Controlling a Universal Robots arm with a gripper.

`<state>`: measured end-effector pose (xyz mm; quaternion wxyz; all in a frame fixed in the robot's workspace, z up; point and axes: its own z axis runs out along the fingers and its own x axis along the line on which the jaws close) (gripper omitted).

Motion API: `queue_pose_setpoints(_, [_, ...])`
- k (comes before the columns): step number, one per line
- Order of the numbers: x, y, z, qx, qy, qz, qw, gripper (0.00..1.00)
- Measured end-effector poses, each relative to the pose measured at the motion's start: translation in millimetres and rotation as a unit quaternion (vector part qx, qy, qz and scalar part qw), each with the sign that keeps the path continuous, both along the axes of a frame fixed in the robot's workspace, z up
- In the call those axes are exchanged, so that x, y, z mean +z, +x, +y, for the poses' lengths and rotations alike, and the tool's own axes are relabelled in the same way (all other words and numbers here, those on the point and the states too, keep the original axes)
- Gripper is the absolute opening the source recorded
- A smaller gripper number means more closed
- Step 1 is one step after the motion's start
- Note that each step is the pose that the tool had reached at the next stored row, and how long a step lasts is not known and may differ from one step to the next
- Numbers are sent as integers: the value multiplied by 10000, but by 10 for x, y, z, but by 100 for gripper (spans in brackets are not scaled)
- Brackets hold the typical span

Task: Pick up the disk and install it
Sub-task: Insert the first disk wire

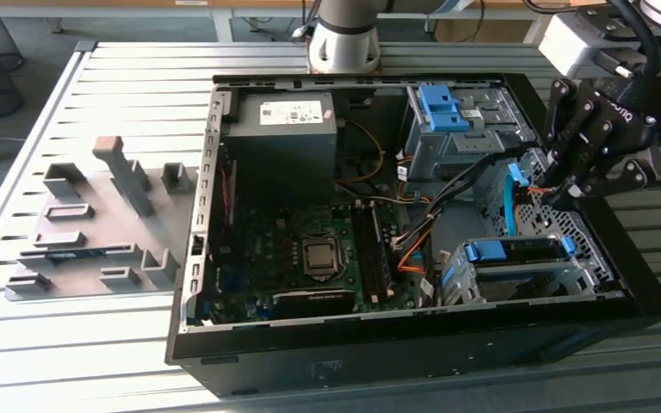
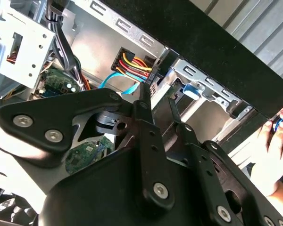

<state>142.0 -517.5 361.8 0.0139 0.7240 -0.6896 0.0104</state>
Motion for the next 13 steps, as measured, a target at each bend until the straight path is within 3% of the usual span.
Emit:
queue_pose_setpoints(6, [-38, 0, 96, 14, 0, 0, 10000, 31])
queue_pose_setpoints(9, [-67, 0, 110, 15, -18, 0, 10000, 31])
queue_pose_setpoints(10, [-72, 0, 110, 14, -36, 0, 10000, 31])
queue_pose_setpoints(13, [-83, 0, 110, 15, -180, 0, 9998, 31])
